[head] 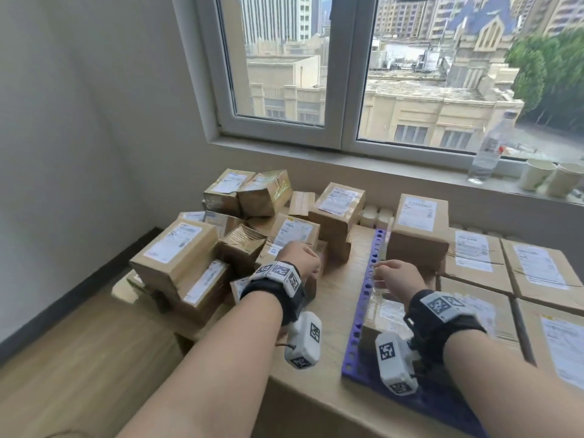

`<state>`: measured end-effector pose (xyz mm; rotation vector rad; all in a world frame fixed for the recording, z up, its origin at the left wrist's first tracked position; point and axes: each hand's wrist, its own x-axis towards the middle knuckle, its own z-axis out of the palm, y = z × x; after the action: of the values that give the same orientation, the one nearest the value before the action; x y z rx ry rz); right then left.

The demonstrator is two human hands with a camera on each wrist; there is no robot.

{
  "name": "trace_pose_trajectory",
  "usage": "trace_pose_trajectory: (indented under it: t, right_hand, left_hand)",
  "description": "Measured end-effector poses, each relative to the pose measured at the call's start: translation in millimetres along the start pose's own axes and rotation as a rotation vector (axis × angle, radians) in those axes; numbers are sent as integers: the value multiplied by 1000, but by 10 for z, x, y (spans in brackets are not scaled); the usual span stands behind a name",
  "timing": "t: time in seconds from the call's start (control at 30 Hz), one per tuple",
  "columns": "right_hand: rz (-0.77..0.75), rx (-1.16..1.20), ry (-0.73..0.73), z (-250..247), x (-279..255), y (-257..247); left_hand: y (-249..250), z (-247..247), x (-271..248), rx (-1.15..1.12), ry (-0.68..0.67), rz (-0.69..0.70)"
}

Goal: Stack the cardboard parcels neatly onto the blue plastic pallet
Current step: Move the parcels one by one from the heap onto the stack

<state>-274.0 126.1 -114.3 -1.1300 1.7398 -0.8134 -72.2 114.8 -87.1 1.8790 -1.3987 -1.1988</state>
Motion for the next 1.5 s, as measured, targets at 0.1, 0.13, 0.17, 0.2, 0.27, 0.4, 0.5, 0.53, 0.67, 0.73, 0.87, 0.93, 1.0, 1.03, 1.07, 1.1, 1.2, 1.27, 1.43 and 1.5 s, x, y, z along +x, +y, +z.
trace_pose_trajectory:
  t: [0.1, 0.13, 0.17, 0.2, 0.27, 0.4, 0.5, 0.53, 0.67, 0.73, 0.87, 0.93, 1.0, 1.03, 1.07, 1.1, 1.2, 1.27, 1.43, 1.5]
  right_hand:
    - [25, 61, -3, 311, 6, -36]
    - [34, 63, -8, 398, 13, -49]
    - [41, 60, -14, 478, 25, -60]
    - [49, 56, -23, 550, 34, -82]
    - [57, 54, -47, 676, 63, -147]
    - [56, 57, -50, 850, 222, -313]
    - [61, 69, -56, 964, 410, -427]
    - [65, 77, -54, 1000, 478, -466]
    - [104, 91, -73, 1140, 743, -599]
    - [120, 77, -70, 1200, 862, -615]
    - [153, 63, -84, 1278, 1026, -594]
    - [199, 61, -104, 1305, 1072, -582]
    - [242, 70, -130, 1317, 1094, -567]
    - [260, 70, -142, 1324, 1109, -551]
    - [282, 67, -160, 1332, 1114, -546]
    - [304, 65, -181, 1346, 1126, -526]
    - [379, 92, -241, 1391, 1108, -497]
    - [415, 115, -263, 1420, 1089, -466]
    - [448, 166, -281, 1524, 1063, -378]
    - [439, 167, -264, 1552, 1055, -390]
  left_hand:
    - [-193, -288, 50, 27, 56, 24]
    - [-235, -372, 69, 24, 70, 29]
    - [-276, -447, 90, 12, 77, 30]
    - [-313, -502, 126, 3, 83, 29]
    - [-357, -589, 189, -40, 102, 22]
    - [-393, -718, 394, -76, 134, 32]
    - [-391, -821, 592, -73, 140, 28]
    - [-380, -860, 667, -68, 148, 32]
    - [-283, -1019, 971, -11, 135, 35]
    - [-228, -1073, 1119, 28, 105, 28]
    - [-207, -1047, 1317, 85, 31, -22]
    - [-227, -1004, 1383, 142, 1, -37]
    - [-247, -964, 1436, 156, -62, -72]
    - [-256, -952, 1462, 160, -90, -88]
    - [-263, -948, 1478, 157, -125, -107]
    - [-282, -950, 1494, 155, -155, -118]
    - [-347, -952, 1551, 178, -212, -137]
    - [-359, -950, 1577, 148, -221, -147]
    - [-381, -943, 1653, 61, -234, -193]
    - [-389, -954, 1659, 56, -235, -200]
